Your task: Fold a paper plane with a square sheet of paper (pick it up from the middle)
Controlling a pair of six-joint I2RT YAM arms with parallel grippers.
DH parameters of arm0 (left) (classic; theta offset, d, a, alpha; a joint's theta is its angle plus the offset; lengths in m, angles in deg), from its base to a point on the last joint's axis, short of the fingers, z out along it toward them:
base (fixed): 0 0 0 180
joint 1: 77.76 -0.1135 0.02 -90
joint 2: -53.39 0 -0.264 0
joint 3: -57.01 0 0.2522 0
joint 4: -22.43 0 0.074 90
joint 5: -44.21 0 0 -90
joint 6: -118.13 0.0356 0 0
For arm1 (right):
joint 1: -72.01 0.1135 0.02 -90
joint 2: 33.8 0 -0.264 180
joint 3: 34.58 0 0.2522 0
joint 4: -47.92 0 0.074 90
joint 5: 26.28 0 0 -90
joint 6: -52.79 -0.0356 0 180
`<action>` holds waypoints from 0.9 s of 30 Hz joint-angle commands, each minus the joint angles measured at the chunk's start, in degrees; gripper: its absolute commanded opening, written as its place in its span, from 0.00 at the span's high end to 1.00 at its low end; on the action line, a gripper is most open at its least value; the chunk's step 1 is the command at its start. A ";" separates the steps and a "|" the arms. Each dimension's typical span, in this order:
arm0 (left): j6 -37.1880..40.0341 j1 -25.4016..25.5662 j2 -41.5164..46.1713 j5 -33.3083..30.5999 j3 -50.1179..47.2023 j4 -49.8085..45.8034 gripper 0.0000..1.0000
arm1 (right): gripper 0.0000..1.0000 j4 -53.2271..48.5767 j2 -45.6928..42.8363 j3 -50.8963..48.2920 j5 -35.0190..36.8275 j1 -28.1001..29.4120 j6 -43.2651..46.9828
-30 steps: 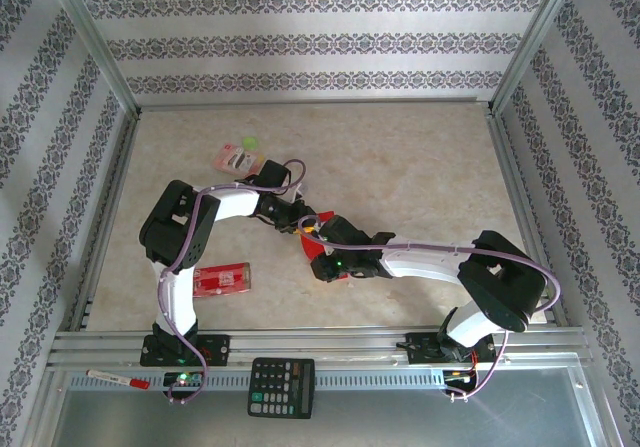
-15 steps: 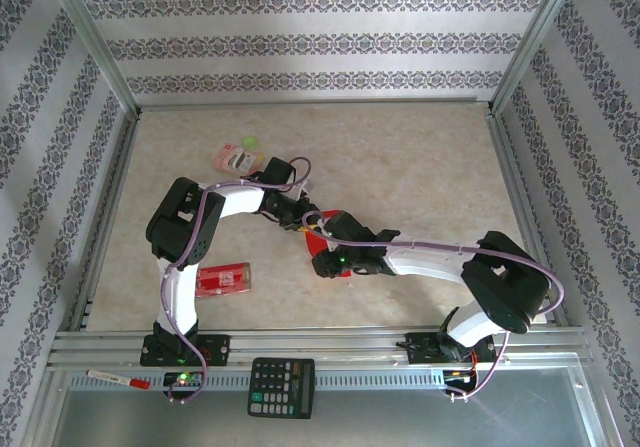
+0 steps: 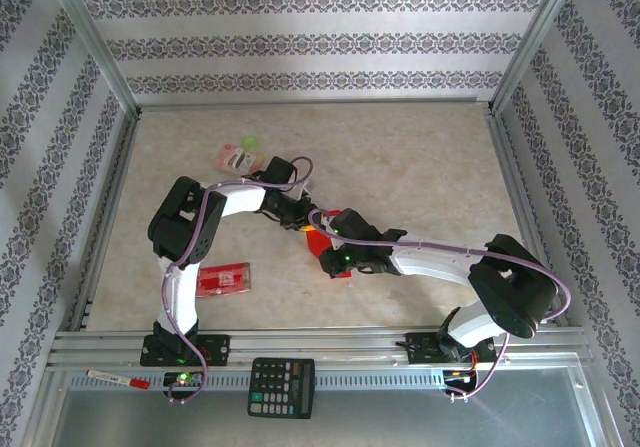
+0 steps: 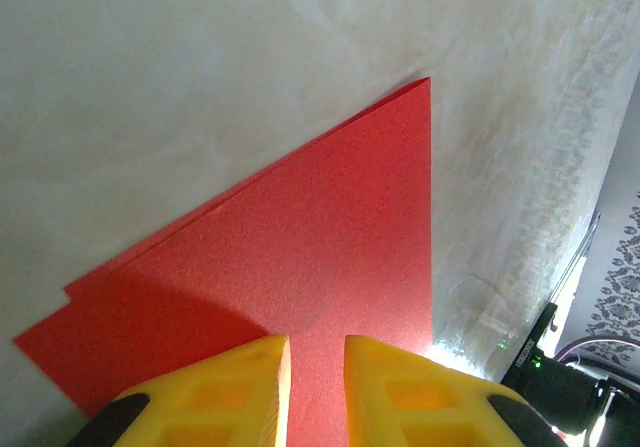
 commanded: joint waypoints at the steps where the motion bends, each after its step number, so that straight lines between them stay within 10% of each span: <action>1: 2.46 2.03 -3.08 -1.49 0.34 -3.95 0.78 | 0.93 2.69 -1.09 -1.16 -3.32 -0.57 -2.25; 27: 4.11 2.39 -4.41 -3.04 2.56 -6.33 0.74 | 0.90 0.15 1.93 -1.60 -14.18 -13.46 0.19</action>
